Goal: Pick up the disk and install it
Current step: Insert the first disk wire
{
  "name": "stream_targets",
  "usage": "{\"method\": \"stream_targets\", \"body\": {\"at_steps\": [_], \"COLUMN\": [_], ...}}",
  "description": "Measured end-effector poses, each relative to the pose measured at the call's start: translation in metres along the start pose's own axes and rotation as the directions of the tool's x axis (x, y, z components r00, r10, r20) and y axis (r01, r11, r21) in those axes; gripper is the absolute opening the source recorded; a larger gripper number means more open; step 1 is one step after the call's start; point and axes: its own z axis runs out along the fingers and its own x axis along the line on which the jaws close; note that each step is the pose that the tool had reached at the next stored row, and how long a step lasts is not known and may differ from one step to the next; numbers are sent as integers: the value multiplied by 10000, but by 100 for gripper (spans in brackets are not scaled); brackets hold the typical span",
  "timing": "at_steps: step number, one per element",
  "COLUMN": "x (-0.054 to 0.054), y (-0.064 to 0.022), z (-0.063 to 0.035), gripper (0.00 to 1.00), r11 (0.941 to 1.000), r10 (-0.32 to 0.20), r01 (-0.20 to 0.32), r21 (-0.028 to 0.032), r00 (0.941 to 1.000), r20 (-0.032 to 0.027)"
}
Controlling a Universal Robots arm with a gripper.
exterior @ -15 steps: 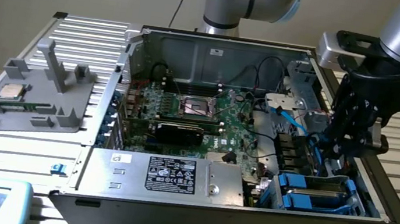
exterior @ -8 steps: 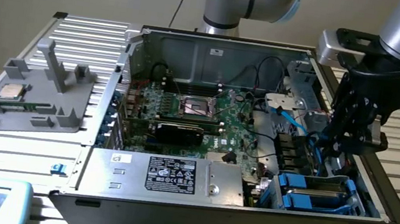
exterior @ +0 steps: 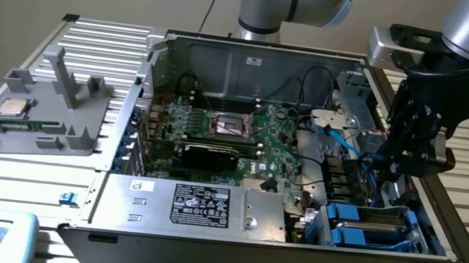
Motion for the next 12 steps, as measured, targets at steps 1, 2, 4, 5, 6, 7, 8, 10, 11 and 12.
{"method": "stream_targets", "body": {"at_steps": [1,2,4,5,6,7,8,10,11,12], "x": [2,5,8,9,11,12,13,15,16,17], "y": [12,22,38,45,51,56,61,70,73,76], "z": [-4,-5,-6,-6,-6,-6,-5,-5,-4,-3], "gripper": [36,36,36,36,36,36,36,36,36,36], "r11": [10000,10000,10000,9999,9999,9999,9998,9997,9996,9995], "r10": [0,2,26,43,66,88,109,143,157,171], "r01": [0,-2,-25,-41,-64,-86,-106,-138,-151,-164], "r21": [38,60,91,106,120,134,158,218,250,286], "r00": [10000,10000,10000,9999,9999,9998,9998,9997,9996,9996], "r20": [-18,-32,-94,-130,-159,-174,-188,-214,-221,-224]}}
